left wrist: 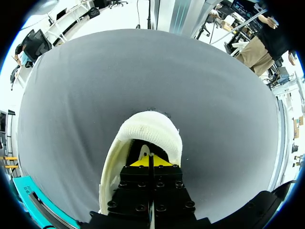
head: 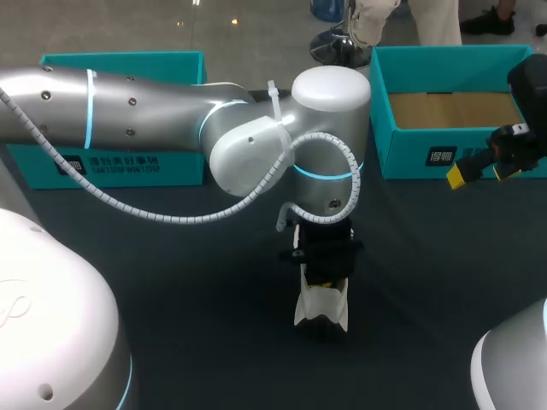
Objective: Take the shoe out of the shoebox, open the shoe tongue, remove and reinsert the insole, then place the shoe into the shoebox
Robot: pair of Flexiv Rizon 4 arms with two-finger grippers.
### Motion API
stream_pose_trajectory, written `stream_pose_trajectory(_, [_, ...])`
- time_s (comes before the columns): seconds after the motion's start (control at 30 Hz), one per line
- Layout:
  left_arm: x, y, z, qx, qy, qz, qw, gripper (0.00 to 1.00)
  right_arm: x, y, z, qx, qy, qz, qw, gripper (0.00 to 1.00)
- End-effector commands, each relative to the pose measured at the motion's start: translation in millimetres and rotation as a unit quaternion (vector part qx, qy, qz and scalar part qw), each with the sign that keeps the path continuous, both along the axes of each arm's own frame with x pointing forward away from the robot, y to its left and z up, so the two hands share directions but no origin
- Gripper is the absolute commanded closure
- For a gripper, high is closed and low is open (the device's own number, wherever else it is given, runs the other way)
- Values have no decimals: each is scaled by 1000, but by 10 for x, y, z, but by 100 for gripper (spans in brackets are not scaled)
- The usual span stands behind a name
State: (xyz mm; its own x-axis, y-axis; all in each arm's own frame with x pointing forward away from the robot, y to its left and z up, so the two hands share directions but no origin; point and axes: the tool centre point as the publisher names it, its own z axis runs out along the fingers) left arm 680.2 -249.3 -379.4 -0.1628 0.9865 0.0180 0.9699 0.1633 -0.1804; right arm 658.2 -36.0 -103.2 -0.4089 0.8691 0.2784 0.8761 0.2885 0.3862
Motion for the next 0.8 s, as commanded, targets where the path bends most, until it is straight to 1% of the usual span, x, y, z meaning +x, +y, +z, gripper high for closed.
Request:
stream_pose_trajectory(0.03, [8, -48, -180, -6, 4, -4, 1000, 100, 45, 18, 9, -2, 4, 1, 1000, 0])
stream_pose_trajectory(0.1, [16, -57, -227, -9, 15, -3, 1000, 100, 45, 18, 9, -2, 4, 1, 1000, 0])
stream_pose_trajectory(0.13, [18, -59, -251, -5, 7, -3, 1000, 100, 45, 18, 9, -2, 4, 1, 1000, 0])
stream_pose_trajectory(0.4, [28, -56, -314, -11, 8, -11, 1000, 100, 45, 18, 9, -2, 4, 1, 1000, 0])
stream_pose_trajectory(0.47, [48, -59, -253, -29, 2, -7, 1000, 100, 45, 18, 9, -2, 4, 1, 1000, 0])
stream_pose_trajectory(0.6, [53, -48, -59, -44, -10, -14, 999, 100, 45, 18, 9, -2, 4, 1, 1000, 0])
stream_pose_trajectory(0.73, [63, -37, 76, -48, -22, -25, 998, 100, 45, 18, 9, -2, 4, 1, 1000, 0])
stream_pose_trajectory(0.8, [72, -40, 105, -50, -25, -31, 998, 100, 45, 18, 9, -2, 4, 1, 1000, 0])
